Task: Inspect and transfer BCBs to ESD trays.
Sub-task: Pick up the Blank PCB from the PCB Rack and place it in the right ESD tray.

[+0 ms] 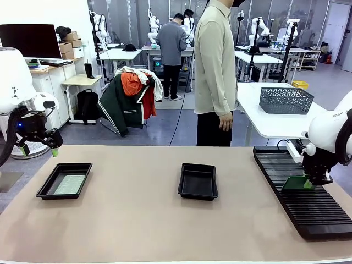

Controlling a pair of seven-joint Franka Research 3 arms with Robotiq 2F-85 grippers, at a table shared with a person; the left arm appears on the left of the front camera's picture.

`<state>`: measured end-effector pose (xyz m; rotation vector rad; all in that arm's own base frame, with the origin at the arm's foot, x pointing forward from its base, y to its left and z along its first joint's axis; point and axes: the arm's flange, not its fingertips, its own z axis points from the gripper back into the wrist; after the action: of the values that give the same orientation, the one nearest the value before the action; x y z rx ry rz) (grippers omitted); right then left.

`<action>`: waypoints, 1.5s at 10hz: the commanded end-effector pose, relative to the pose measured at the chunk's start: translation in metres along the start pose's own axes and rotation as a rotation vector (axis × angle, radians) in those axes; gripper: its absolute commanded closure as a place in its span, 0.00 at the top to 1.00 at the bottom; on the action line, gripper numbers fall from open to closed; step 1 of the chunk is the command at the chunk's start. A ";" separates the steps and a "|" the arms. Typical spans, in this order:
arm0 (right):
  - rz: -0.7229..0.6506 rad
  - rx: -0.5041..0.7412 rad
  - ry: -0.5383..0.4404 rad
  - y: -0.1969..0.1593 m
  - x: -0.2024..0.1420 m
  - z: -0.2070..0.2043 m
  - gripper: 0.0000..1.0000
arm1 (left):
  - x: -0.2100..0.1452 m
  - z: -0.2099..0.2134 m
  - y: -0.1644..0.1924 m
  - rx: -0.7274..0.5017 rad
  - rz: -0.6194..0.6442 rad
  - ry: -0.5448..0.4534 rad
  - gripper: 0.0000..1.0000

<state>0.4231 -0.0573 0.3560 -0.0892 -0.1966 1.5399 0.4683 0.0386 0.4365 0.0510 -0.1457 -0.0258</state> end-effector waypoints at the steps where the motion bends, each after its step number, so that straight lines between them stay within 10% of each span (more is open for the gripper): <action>1: 0.018 -0.012 -0.016 -0.007 -0.004 -0.006 0.09 | 0.000 -0.001 0.000 -0.002 0.000 -0.012 1.00; 8: 0.039 0.015 0.038 -0.029 0.005 0.045 0.00 | 0.000 -0.001 0.000 -0.002 0.000 -0.012 1.00; 15: 0.039 0.142 0.019 -0.036 0.013 0.254 0.00 | 0.000 -0.001 0.000 -0.002 0.000 -0.012 1.00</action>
<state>0.4087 -0.0606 0.5962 0.0072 -0.0966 1.6135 0.4684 0.0386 0.4363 0.0510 -0.1455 -0.0259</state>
